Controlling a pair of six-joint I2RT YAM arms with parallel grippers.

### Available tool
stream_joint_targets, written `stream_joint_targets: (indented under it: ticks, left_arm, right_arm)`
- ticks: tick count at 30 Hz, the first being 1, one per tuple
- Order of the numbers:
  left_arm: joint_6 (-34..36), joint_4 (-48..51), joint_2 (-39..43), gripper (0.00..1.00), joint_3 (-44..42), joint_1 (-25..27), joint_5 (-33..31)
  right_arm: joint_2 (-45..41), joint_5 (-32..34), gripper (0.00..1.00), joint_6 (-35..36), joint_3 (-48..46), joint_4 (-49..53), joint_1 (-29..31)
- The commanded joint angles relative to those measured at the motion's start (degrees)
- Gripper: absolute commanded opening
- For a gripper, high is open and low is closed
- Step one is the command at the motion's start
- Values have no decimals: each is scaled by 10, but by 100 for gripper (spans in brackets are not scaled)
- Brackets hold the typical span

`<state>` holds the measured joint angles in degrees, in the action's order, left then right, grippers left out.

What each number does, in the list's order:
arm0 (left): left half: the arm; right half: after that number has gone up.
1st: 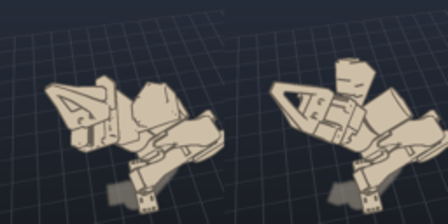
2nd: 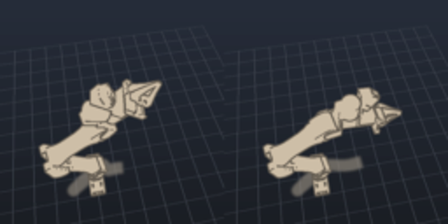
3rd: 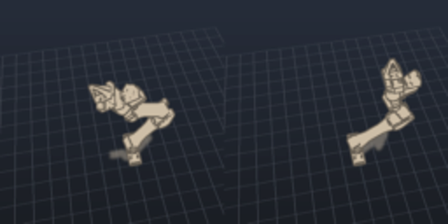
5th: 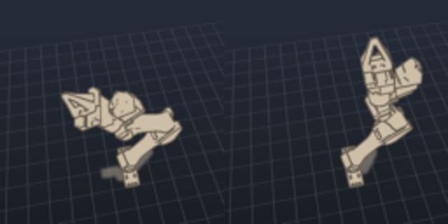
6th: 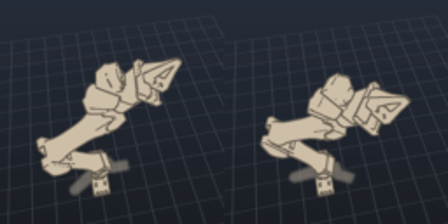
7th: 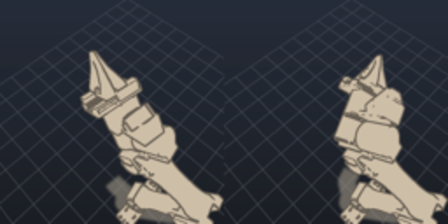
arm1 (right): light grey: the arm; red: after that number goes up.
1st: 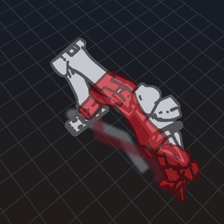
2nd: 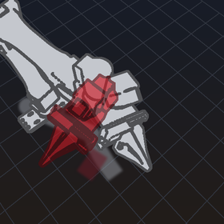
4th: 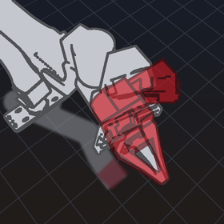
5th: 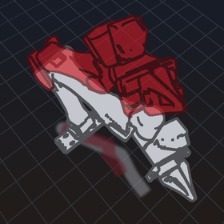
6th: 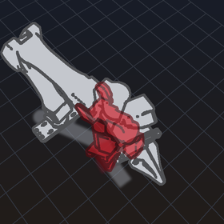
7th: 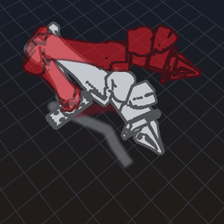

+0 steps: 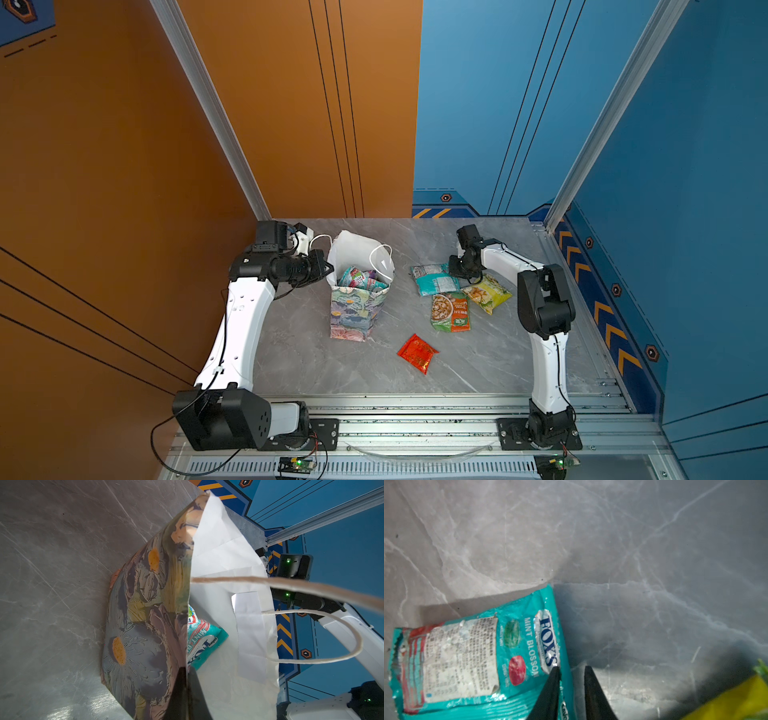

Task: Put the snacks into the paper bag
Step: 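Lower the right gripper and close it on the teal Fox's Mint Blossom bag edge, then lift the Mint Blossom bag high with the right gripper toward the paper bag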

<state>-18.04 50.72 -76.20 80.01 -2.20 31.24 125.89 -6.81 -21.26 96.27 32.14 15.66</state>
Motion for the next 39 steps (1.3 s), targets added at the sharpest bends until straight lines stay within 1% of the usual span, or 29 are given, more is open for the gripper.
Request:
stream_joint_targets:
  ticks: [1, 5, 6, 17, 18, 24, 39]
  left_arm:
    - [5, -10, 12, 0, 0, -3, 17]
    - [6, -10, 14, 0, -2, -3, 16]
    - [6, -11, 13, 0, -2, -3, 16]
    - [5, -10, 15, 0, -1, -3, 17]
    - [5, -10, 15, 0, -1, -3, 17]
    - [3, -11, 16, 0, -1, -2, 19]
    - [3, -14, 19, 0, -6, -1, 23]
  right_arm:
    - [9, -25, 11, -3, 7, 7, 6]
    - [1, -42, 1, -13, 8, 1, 7]
    - [-3, -47, 0, -14, 8, -1, 7]
    - [-67, -74, 0, -30, 11, -11, 24]
    - [-86, -74, 0, -31, 11, -11, 28]
    - [-134, -83, 0, -41, 20, -18, 47]
    - [-240, -73, 0, -48, 51, -20, 98]
